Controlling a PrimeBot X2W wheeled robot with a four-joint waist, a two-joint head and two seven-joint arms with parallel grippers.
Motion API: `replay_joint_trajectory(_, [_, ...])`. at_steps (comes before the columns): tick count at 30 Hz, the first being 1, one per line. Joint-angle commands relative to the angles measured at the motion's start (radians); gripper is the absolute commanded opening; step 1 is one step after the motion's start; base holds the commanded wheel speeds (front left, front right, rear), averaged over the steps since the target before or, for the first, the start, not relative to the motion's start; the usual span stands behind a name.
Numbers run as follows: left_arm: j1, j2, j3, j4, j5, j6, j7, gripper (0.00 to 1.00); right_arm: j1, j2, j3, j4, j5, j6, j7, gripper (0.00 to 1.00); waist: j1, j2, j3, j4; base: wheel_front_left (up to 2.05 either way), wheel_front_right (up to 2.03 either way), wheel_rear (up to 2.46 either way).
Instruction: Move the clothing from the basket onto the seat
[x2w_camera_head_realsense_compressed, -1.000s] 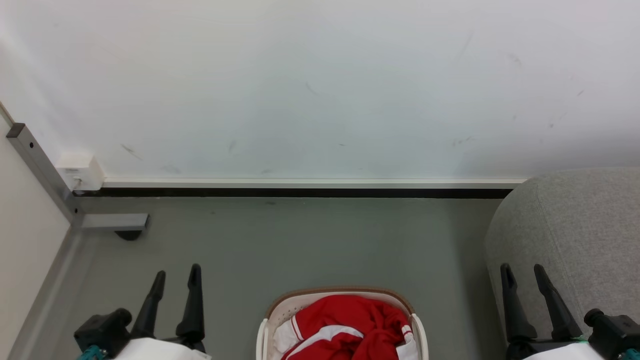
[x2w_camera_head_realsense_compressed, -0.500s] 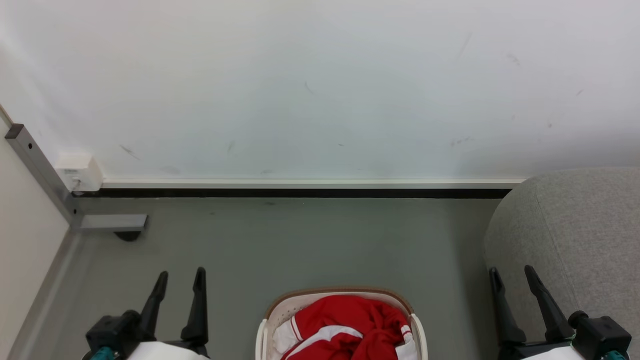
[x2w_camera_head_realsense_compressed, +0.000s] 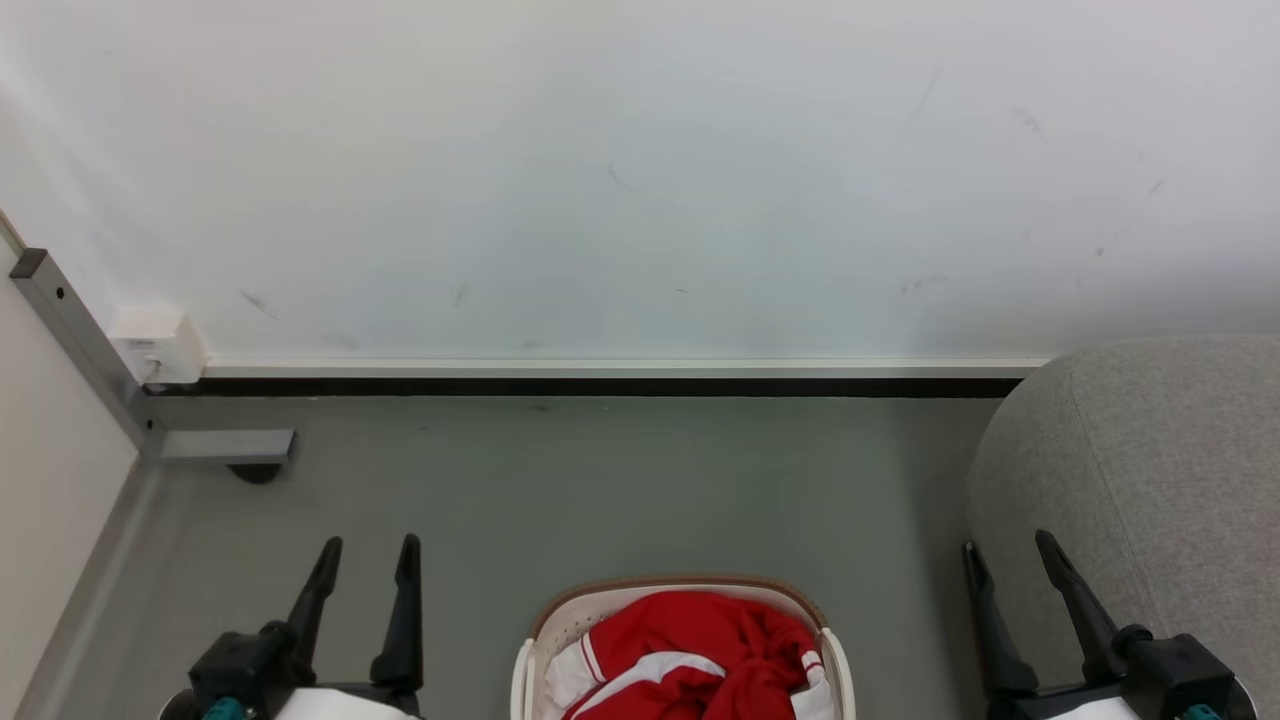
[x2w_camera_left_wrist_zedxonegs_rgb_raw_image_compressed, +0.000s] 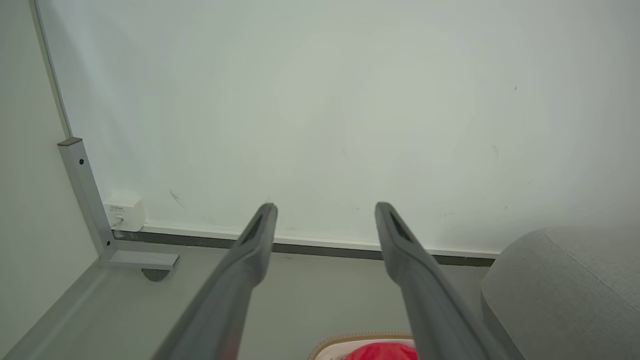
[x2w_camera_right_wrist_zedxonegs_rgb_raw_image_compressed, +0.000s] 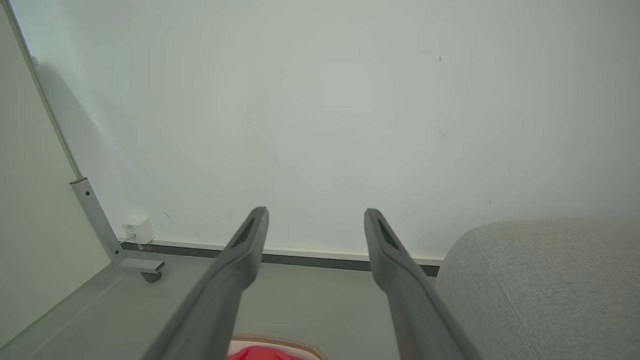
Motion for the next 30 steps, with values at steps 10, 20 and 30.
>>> replay_joint_trajectory(10, [-0.002, 0.003, 0.002, 0.007, 0.082, -0.009, -0.027, 1.00, -0.011, 0.009, 0.004, 0.002, -0.071, -0.002, -0.016, 1.00, 0.0000, 0.0000, -0.001, 0.000, 0.00, 0.00, 0.00])
replay_joint_trajectory(20, [-0.003, 0.000, 0.018, 0.016, 0.047, -0.011, -0.024, 1.00, -0.016, 0.009, 0.009, 0.010, -0.058, -0.002, -0.017, 1.00, 0.0000, 0.0000, 0.001, -0.002, 0.00, 0.00, 0.00])
replay_joint_trajectory(30, [-0.004, -0.001, 0.023, 0.018, 0.041, -0.017, -0.024, 1.00, -0.021, 0.009, 0.017, 0.016, -0.049, -0.002, -0.018, 1.00, 0.0000, 0.0000, 0.012, -0.011, 0.00, 0.00, 0.00])
